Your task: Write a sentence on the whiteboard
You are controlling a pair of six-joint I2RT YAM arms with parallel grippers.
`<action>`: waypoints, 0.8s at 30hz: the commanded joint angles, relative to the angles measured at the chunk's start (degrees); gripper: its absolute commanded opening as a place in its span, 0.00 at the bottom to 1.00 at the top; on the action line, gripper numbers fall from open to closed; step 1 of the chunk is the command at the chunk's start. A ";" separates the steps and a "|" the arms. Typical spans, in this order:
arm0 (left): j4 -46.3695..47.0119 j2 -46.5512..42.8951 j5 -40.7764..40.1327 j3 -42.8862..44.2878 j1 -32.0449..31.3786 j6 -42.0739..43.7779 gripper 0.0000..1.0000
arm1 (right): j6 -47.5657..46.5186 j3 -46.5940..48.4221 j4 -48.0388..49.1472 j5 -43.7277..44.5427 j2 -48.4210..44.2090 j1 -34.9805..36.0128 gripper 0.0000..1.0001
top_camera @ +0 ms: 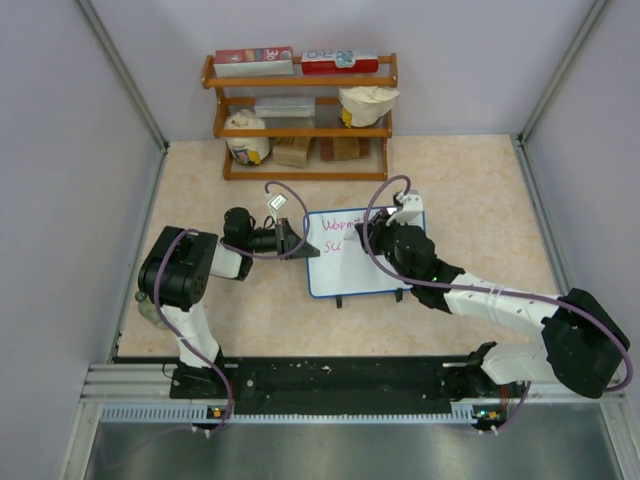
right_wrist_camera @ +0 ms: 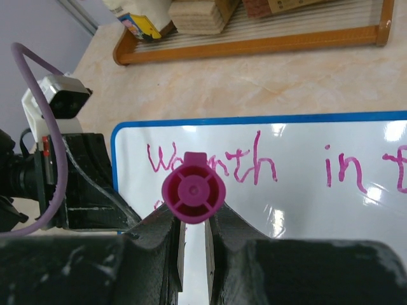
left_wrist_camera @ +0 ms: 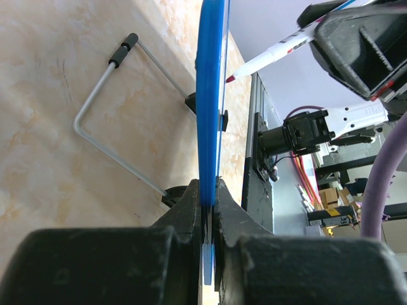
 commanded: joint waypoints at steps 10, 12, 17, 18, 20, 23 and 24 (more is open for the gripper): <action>1.03 0.05 -0.31 0.45 -0.03 -0.27 0.00 | 0.94 -2.19 1.14 -0.03 1.03 -0.49 0.00; 1.03 0.05 -0.31 0.53 0.06 -0.27 0.00 | 1.20 -2.63 0.96 0.05 0.42 -0.40 0.00; 0.94 0.05 -0.31 0.53 0.06 -0.35 0.00 | 1.64 -3.95 0.26 -0.03 -0.46 -0.49 0.00; 1.03 0.14 -0.31 0.53 0.06 -0.44 0.00 | 1.82 -4.12 0.17 -0.21 -0.72 -0.49 0.00; 0.94 0.14 -0.31 0.45 0.06 -0.35 0.00 | 1.91 -4.47 0.17 -0.47 -0.81 -0.49 0.00; 1.03 0.14 -0.31 0.53 0.06 -0.35 0.00 | 2.08 -4.83 0.17 -1.00 -0.90 -0.49 0.00; 1.03 0.14 -0.31 0.53 0.06 -0.35 0.00 | 2.17 -4.91 0.17 -1.17 -0.90 -0.58 0.00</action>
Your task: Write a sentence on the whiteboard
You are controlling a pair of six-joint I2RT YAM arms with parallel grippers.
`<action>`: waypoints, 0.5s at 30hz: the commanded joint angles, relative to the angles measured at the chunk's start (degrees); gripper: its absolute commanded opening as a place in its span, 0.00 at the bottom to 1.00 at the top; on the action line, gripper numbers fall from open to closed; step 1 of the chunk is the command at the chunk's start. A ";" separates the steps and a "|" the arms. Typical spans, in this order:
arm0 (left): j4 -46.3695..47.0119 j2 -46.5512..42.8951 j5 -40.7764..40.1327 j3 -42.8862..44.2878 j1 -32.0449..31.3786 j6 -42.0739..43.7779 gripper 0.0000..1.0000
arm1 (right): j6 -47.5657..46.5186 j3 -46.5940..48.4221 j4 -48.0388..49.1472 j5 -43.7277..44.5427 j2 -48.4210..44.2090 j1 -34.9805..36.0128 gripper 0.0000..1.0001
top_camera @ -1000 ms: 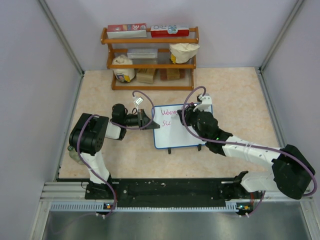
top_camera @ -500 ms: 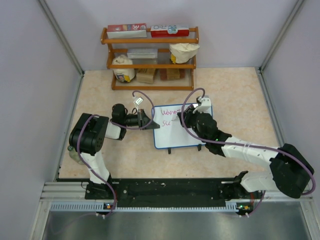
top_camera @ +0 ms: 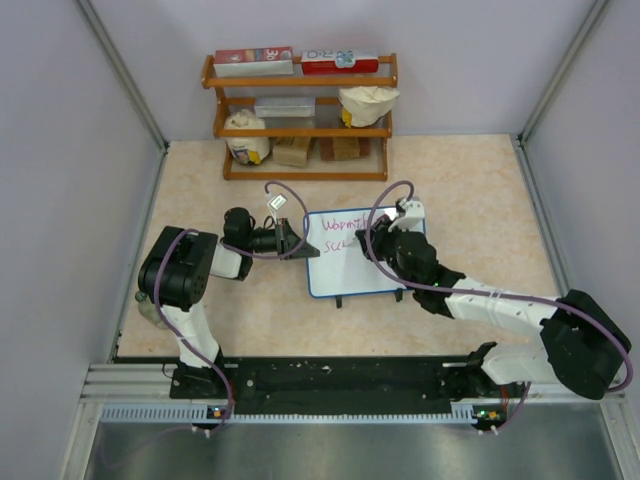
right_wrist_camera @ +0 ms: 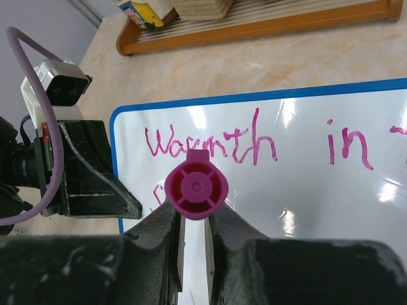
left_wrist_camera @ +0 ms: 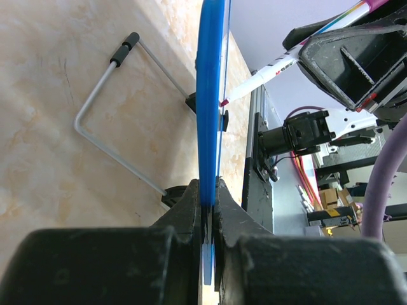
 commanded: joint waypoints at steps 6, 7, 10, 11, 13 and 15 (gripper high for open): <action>1.16 0.14 -0.31 0.53 0.03 -0.38 0.00 | 0.12 -2.14 -1.73 -0.85 -0.79 -0.49 0.00; 1.25 0.14 -0.31 0.53 0.03 -0.38 0.00 | 0.21 -2.23 -1.73 -0.85 -0.79 -0.49 0.00; 1.16 0.05 -0.39 0.62 0.03 -0.38 0.00 | 0.47 -2.41 -1.56 -0.68 -0.71 -0.49 0.00; 1.25 0.14 -0.39 0.53 0.03 -0.38 0.00 | 0.47 -2.32 -1.56 -0.50 -0.62 -0.40 0.00; 1.25 0.14 -0.39 0.53 0.03 -0.38 0.00 | 0.56 -2.06 -1.38 0.11 -0.62 -0.58 0.00; 1.25 0.05 -0.39 0.53 0.03 -0.38 0.00 | 0.47 -1.53 -1.38 0.81 -0.62 -0.49 0.00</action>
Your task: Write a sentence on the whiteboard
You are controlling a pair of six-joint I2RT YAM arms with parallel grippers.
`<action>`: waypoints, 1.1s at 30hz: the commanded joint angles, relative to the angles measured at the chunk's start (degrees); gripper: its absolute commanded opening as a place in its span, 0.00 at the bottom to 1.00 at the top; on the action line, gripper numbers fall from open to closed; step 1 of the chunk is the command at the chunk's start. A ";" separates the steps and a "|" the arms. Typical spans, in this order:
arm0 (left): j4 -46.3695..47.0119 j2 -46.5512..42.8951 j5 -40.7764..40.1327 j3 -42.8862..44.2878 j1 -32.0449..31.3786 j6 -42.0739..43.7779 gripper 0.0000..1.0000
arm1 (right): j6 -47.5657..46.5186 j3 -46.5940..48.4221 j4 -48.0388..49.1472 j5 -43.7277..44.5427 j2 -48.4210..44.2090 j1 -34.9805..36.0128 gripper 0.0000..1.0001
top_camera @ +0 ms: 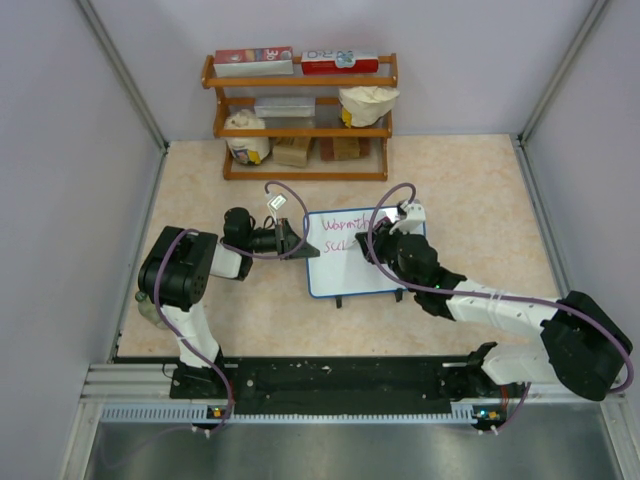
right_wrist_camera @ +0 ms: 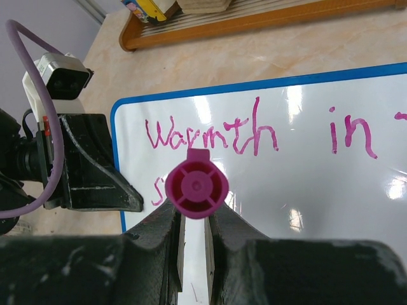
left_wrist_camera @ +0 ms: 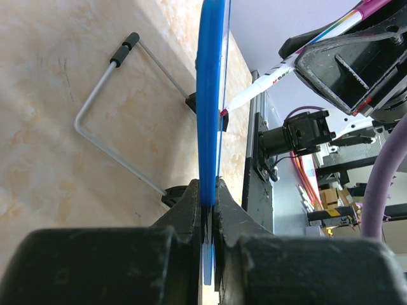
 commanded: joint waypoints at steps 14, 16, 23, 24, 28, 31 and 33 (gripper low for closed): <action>1.36 0.05 -0.31 0.45 0.03 -0.53 0.00 | -2.55 3.45 -1.03 4.46 1.20 -0.49 0.00; 1.36 0.05 -0.31 0.45 0.03 -0.53 0.00 | -2.56 3.54 -0.85 4.64 1.29 -0.49 0.00; 1.45 -0.04 -0.31 0.45 0.03 -0.53 0.00 | -2.73 4.07 -0.76 5.16 1.55 -0.49 0.00; 1.36 -0.13 -0.39 0.45 0.03 -0.53 0.00 | -2.73 4.07 -0.59 5.34 1.55 -0.67 0.00; 1.44 0.05 -0.31 0.45 0.03 -0.53 0.00 | -2.56 4.15 -0.76 5.43 1.38 -1.37 0.00; 1.36 -0.04 -0.31 0.45 -0.05 -0.53 0.00 | -2.56 4.07 -0.76 5.25 1.20 -1.63 0.00; 1.44 -0.13 -0.31 0.45 0.03 -0.53 0.00 | -2.47 4.07 -0.94 5.34 1.20 -1.90 0.00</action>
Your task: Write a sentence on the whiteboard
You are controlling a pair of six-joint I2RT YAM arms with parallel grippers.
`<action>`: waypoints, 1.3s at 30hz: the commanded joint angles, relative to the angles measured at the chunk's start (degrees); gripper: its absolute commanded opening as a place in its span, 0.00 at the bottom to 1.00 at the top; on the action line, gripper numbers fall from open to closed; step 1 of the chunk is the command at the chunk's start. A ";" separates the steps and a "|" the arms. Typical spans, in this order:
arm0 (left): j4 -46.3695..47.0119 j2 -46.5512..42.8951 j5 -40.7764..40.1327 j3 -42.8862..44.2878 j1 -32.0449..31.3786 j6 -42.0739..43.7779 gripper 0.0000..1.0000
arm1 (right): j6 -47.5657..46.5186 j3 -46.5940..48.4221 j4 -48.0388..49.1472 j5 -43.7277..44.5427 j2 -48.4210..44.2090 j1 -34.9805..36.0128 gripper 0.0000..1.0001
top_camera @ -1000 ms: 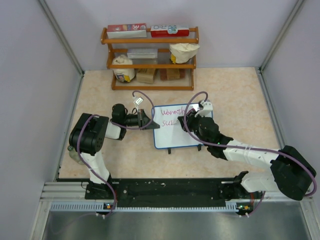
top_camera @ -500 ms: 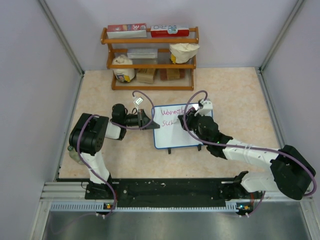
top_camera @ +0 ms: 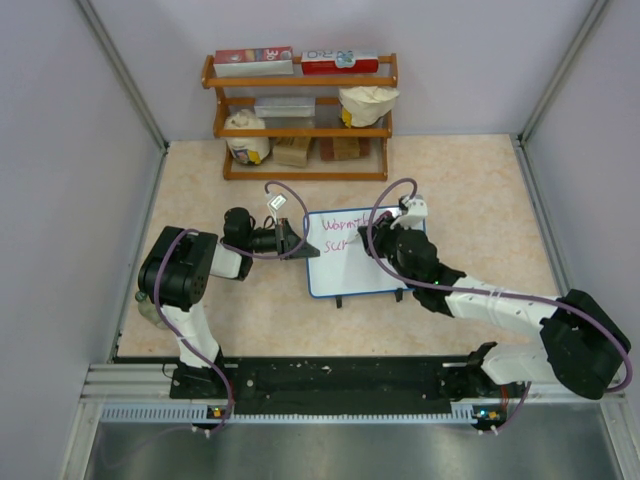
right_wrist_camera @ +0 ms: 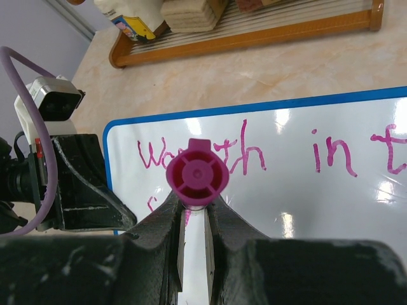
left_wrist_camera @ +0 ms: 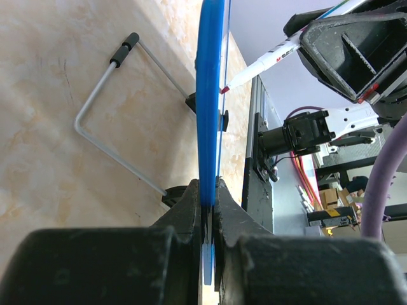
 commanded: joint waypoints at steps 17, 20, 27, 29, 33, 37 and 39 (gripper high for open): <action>1.38 -0.04 -0.20 0.45 0.03 -0.38 0.00 | -1.26 -0.67 -1.69 1.58 -2.13 -1.55 0.00; 1.38 0.05 -0.29 0.36 0.03 -0.46 0.00 | -1.26 -1.11 -1.86 1.14 -2.40 -1.55 0.00; 1.29 -0.04 -0.29 0.45 0.03 -0.38 0.00 | -1.09 -1.99 -1.78 -0.27 -2.57 -1.64 0.00; 1.29 -0.04 -0.28 0.36 0.03 -0.38 0.00 | -1.09 -2.16 -1.86 -0.44 -2.57 -1.64 0.00; 1.29 0.05 -0.37 0.45 0.03 -0.38 0.00 | -1.00 -2.60 -1.69 -0.89 -2.75 -1.55 0.00; 1.29 0.05 -0.37 0.45 0.03 -0.38 0.00 | -1.00 -3.04 -1.60 -1.24 -3.01 -1.55 0.00; 1.29 0.05 -0.37 0.45 0.03 -0.38 0.00 | -1.00 -3.22 -1.69 -1.41 -3.27 -1.55 0.00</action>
